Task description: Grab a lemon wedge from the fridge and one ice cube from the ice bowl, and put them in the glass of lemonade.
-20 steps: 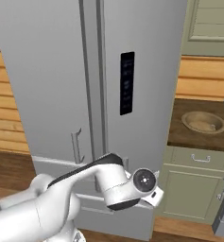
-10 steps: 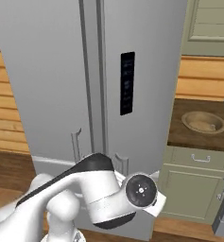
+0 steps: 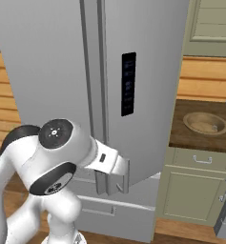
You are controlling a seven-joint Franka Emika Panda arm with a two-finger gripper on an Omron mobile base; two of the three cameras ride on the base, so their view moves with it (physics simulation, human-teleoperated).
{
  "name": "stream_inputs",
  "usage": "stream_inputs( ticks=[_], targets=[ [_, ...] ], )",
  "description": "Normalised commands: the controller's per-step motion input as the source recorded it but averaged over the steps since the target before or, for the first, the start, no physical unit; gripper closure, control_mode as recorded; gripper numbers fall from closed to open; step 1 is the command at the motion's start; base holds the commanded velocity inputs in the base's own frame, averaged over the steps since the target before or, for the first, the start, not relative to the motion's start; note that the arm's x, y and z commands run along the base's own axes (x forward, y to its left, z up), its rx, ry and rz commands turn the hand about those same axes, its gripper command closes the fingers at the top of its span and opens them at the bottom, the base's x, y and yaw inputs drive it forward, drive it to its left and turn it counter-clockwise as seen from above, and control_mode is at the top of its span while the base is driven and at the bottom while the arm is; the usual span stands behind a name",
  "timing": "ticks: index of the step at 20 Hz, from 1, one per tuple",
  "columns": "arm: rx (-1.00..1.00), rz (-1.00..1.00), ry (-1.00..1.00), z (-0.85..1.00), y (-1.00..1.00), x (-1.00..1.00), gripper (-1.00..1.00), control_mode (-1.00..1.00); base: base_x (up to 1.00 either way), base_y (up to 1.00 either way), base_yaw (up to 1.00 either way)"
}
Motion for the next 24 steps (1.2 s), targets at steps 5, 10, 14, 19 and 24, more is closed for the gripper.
stream_inputs(
  ticks=[5,10,14,19,24],
  targets=[
    [-0.43,0.0,0.14,0.45,1.0,0.09,-1.0,-1.0,0.0,0.0,0.0],
    [-0.45,-0.01,0.33,0.37,0.97,0.48,-1.0,-1.0,0.0,0.0,0.0],
    [-0.26,-0.06,0.18,0.1,0.84,0.77,-1.0,-1.0,0.0,0.0,0.0],
    [-0.13,-0.01,0.23,-0.01,0.42,1.0,-1.0,-1.0,0.0,0.0,0.0],
    [-0.21,0.11,0.46,-0.08,0.02,1.0,-1.0,-1.0,0.0,0.0,0.0]
  ],
)
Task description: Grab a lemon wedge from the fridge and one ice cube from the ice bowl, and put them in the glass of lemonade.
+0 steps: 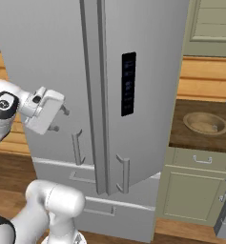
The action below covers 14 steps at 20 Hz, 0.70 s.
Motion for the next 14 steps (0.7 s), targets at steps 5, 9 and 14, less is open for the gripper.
stream_inputs(
  ticks=[5,9,14],
  targets=[
    [-0.17,0.18,0.38,-0.18,-0.12,0.93,-1.0,-1.0,0.0,0.0,0.0],
    [-0.05,0.07,0.11,-0.27,-0.51,0.65,-1.0,-1.0,0.0,0.0,0.0],
    [0.0,0.02,0.02,-0.12,-0.67,0.24,-1.0,-1.0,0.0,0.0,0.0]
  ],
)
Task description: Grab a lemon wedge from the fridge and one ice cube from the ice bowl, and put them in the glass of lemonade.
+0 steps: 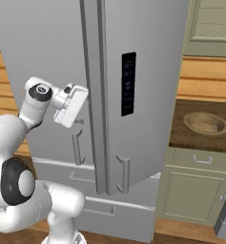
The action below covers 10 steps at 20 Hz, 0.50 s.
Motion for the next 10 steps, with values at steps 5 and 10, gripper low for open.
stream_inputs(
  ticks=[5,10],
  targets=[
    [0.0,0.0,0.03,-0.02,-0.75,0.0,-1.0,-1.0,0.0,0.0,0.0],
    [0.0,-0.02,0.01,0.0,-0.53,0.0,-1.0,-1.0,0.0,0.0,0.0]
  ],
)
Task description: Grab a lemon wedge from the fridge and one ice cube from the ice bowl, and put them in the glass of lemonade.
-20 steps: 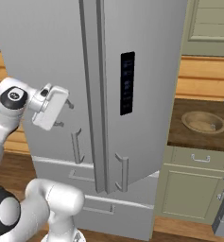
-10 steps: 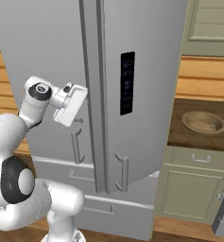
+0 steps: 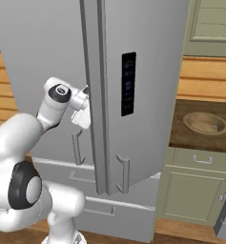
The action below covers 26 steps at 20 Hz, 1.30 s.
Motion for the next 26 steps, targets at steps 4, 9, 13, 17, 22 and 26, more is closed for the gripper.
stream_inputs(
  ticks=[4,9,13,17,22,26],
  targets=[
    [0.0,-0.07,0.0,0.0,-0.63,-0.29,-1.0,-1.0,0.0,0.0,0.0],
    [0.0,-0.13,0.02,0.0,-0.85,-0.53,-1.0,-1.0,0.0,0.0,0.0],
    [0.0,-0.13,0.05,0.0,-0.97,-0.58,-1.0,-1.0,0.0,0.0,0.0],
    [0.0,-0.09,0.04,0.0,-1.0,-0.42,-1.0,-1.0,0.0,0.0,0.0],
    [0.0,-0.03,0.01,0.07,-0.99,-0.28,-1.0,-1.0,0.0,0.0,0.0],
    [0.0,0.0,0.0,0.19,-0.88,-0.09,-1.0,-1.0,0.0,0.0,0.0]
  ],
)
